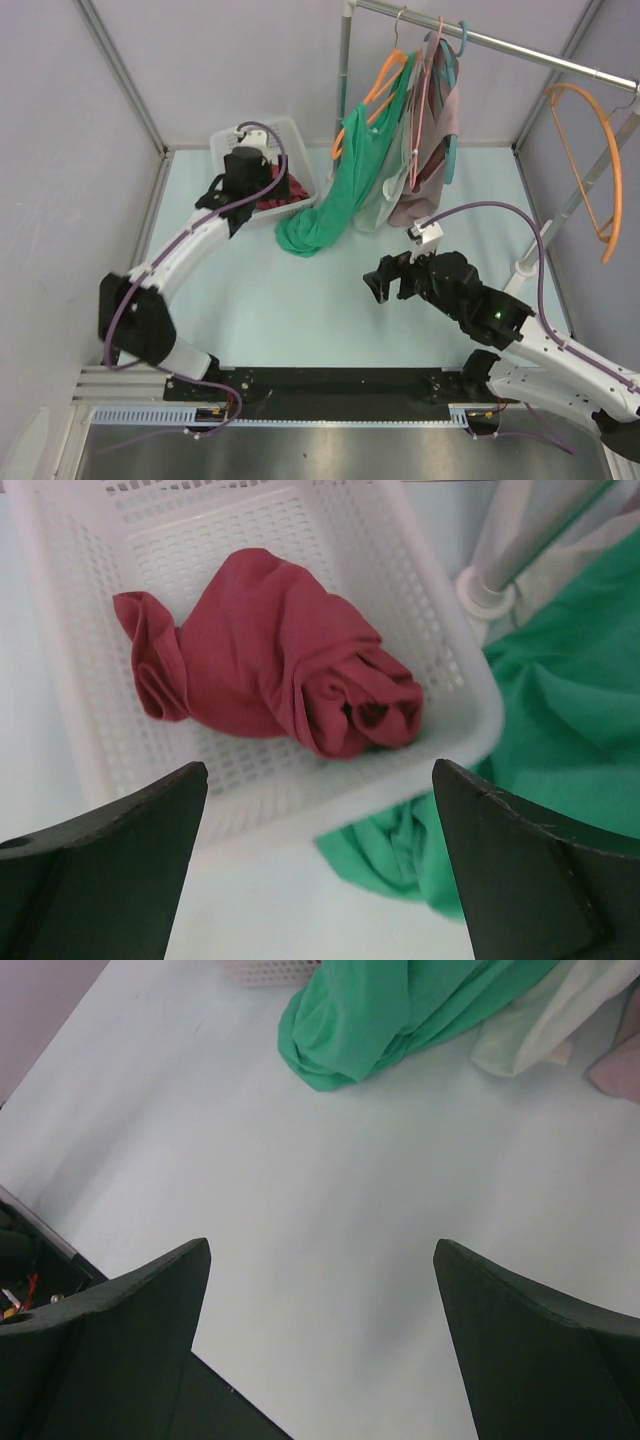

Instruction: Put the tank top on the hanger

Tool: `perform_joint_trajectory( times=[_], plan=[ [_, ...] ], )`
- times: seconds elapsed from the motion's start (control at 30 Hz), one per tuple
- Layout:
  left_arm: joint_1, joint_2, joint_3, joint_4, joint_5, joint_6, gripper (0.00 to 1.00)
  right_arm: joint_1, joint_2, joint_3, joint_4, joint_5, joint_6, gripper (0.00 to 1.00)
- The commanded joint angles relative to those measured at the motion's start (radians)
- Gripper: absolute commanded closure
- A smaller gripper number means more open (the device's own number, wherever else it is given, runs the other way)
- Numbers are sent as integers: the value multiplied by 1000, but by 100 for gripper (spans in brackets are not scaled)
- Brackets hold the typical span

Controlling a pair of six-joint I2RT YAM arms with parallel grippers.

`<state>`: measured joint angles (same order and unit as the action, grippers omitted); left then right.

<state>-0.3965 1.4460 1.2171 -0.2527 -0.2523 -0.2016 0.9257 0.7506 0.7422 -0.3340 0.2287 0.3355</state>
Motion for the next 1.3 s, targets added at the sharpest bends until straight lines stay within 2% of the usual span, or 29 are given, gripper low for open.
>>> perform_joint_trajectory(
  times=[0.0, 0.13, 0.27, 0.33, 0.37, 0.4, 0.47, 0.5, 0.57, 0.73, 0.87, 1.27],
  plan=[
    [48, 227, 165, -3, -7, 37, 1, -1, -63, -20, -17, -35, 66, 0],
    [88, 431, 342, -42, 34, 41, 1, 2, -109, -40, -45, -42, 86, 0],
    [145, 566, 410, -49, 151, 7, 3, 1, -114, -23, -100, -40, 99, 0],
    [153, 615, 433, -59, 195, 8, 14, 2, -117, -9, -132, -40, 117, 0],
    [156, 625, 430, -51, 215, 7, 21, 5, -129, -3, -163, -32, 122, 0],
    [156, 626, 427, -25, 235, 7, 35, 7, -135, -4, -175, -26, 128, 0],
    [156, 633, 426, -7, 297, -1, 54, 9, -152, -17, -195, 3, 141, 0],
    [156, 631, 429, 1, 315, -2, 78, 10, -171, -32, -197, 12, 146, 0],
    [156, 593, 424, 10, 331, -15, 100, 9, -184, -47, -195, 23, 155, 0],
    [156, 441, 415, 26, 279, -15, 100, 10, -191, -67, -195, 21, 155, 0],
    [156, 311, 433, 15, 291, -13, 100, 10, -188, -75, -201, 24, 148, 0],
    [131, -33, 502, -172, 327, 119, 100, 9, -214, -125, -162, 23, 138, 0]
  ],
)
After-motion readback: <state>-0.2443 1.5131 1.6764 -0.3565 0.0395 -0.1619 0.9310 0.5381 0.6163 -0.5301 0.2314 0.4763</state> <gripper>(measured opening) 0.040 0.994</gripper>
